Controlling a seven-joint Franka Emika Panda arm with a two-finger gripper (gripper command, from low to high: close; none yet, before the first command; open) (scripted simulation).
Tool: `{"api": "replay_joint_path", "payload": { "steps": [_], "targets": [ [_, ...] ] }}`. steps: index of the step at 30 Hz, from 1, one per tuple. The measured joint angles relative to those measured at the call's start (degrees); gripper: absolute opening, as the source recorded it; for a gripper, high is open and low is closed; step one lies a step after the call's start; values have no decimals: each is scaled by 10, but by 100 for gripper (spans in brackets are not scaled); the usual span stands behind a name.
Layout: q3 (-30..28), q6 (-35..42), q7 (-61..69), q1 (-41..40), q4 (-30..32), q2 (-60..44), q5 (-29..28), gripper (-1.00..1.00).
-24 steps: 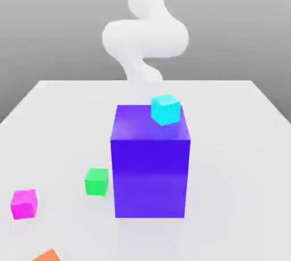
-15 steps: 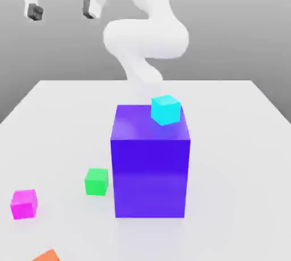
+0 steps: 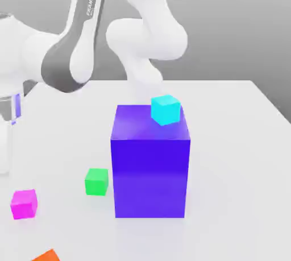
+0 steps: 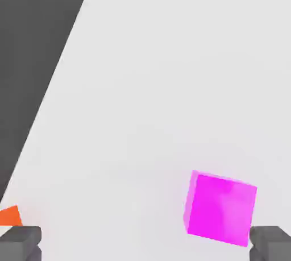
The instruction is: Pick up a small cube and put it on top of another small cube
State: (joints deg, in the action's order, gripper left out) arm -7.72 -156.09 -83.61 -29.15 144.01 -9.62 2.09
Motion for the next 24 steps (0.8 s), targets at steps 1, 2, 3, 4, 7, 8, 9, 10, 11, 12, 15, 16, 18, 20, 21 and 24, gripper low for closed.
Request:
{"api": "replay_joint_path", "payload": {
  "steps": [1, 2, 3, 4, 7, 8, 9, 10, 11, 12, 15, 16, 18, 20, 21, 24],
  "targets": [
    [0, -10, -1, -7, 3, -21, 14, 0],
    [3, -24, 1, -14, 2, -42, 25, 0],
    [8, -39, 4, -19, -1, -62, 34, 0],
    [13, -54, 8, -24, -4, -83, 42, 0],
    [30, -97, 18, -38, -15, -139, 56, -100],
    [30, -97, 18, -38, -15, -139, 56, -100],
    [30, -98, 18, -38, -15, -139, 56, -100],
    [30, -98, 18, -38, -15, -139, 56, -100],
    [30, -98, 18, -38, -15, -139, 55, -100],
    [30, -98, 17, -38, -15, -139, 55, -100],
    [27, -87, 14, -37, -12, -125, 52, -100],
    [23, -74, 10, -33, -8, -108, 47, -100],
    [16, -43, 0, -29, 0, -69, 32, -100],
    [11, -19, -13, -22, 16, -28, 17, -100],
    [12, -14, -21, -15, 32, -7, 9, -100],
    [20, -5, -47, 3, 84, 55, -13, -100]
  ]
}}
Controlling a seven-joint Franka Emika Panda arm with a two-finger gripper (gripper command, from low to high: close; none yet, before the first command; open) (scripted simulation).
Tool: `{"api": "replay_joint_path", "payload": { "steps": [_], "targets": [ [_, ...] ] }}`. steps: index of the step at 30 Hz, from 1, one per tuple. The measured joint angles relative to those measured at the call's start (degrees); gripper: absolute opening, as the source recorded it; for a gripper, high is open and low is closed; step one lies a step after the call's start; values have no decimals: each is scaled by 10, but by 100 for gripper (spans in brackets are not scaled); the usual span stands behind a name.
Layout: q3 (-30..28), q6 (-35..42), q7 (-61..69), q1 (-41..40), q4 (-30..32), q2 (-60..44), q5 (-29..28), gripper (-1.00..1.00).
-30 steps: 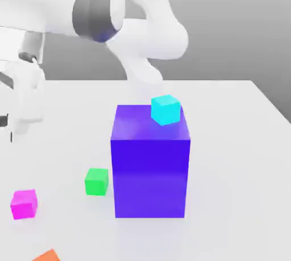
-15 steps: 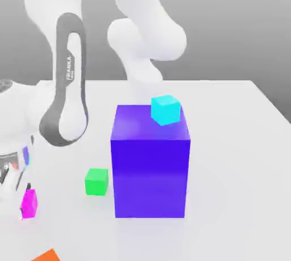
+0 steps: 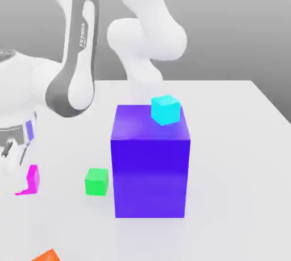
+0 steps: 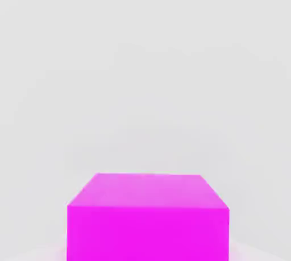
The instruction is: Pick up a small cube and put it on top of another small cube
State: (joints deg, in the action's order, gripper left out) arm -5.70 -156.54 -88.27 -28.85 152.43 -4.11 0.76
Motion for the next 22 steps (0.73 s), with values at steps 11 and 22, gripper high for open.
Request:
{"api": "replay_joint_path", "payload": {
  "steps": [11, 22],
  "targets": [
    [40, 21, -45, 49, 192, 214, -20, -100],
    [42, -137, -42, 55, 197, 61, -12, 100]
  ]
}}
